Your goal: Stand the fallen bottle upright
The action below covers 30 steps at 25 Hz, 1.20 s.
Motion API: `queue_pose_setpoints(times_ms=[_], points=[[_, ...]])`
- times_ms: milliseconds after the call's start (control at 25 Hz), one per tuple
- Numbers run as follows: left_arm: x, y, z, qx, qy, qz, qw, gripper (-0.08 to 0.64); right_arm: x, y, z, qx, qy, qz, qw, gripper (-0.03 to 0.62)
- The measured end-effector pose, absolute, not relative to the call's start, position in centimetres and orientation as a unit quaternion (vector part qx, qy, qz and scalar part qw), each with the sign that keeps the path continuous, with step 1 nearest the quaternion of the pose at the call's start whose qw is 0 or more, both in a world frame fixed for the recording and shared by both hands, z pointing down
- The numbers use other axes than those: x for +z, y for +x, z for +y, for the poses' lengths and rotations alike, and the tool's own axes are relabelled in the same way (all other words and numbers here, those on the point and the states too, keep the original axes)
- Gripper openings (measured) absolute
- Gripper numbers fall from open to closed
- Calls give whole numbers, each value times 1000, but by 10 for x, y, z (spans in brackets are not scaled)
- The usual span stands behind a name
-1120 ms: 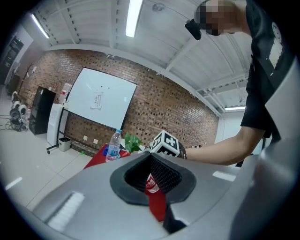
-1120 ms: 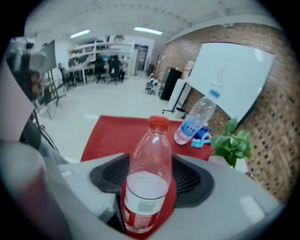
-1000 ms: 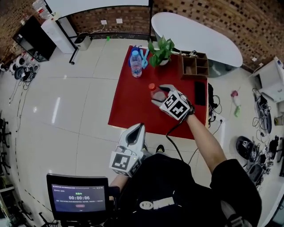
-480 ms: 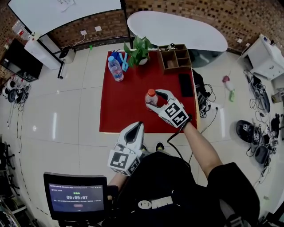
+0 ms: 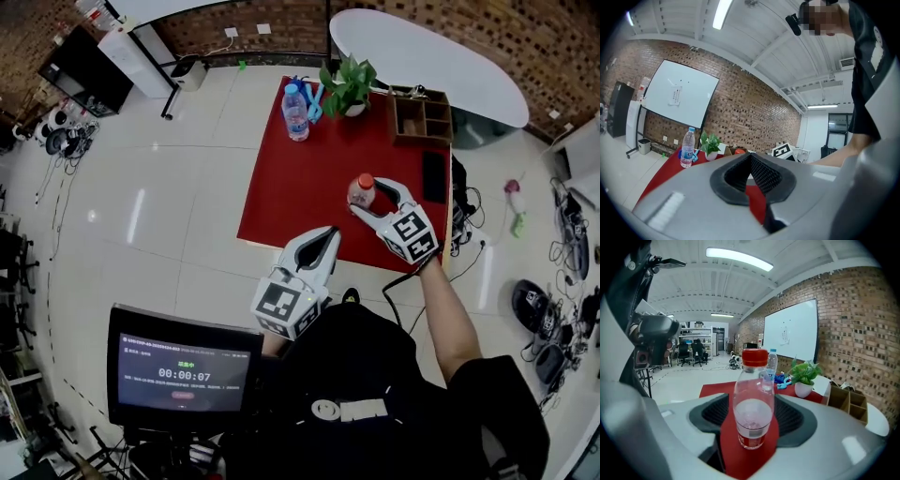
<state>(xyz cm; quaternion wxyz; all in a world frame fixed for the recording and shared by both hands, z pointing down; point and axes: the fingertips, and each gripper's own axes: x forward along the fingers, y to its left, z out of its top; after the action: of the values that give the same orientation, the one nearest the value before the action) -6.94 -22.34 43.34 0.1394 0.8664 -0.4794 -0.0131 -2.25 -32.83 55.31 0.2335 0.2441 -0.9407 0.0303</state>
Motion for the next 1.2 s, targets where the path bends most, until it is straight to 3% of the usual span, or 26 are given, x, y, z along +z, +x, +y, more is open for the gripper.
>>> queue_pose_setpoints(times_ms=[440,560,600,680,800,1200], points=[[430,-72,-216,-9,865,-480,146,3,492,-14,-313,25,252,-955,156,302],[426,-71,-205,-13,871,-471,141,3,451,0,-287,33,266,-958,104,301],[425,-70,-203,-15,872,-468,142,3,436,6,-278,42,271,-958,77,273],[424,-68,-203,-19,875,-462,142,3,414,17,-260,66,286,-956,24,2],[424,-66,-204,-23,880,-452,143,3,410,22,-234,87,297,-951,0,2],[441,-72,-187,-12,888,-427,170,3,439,-4,-187,103,283,-953,41,3]])
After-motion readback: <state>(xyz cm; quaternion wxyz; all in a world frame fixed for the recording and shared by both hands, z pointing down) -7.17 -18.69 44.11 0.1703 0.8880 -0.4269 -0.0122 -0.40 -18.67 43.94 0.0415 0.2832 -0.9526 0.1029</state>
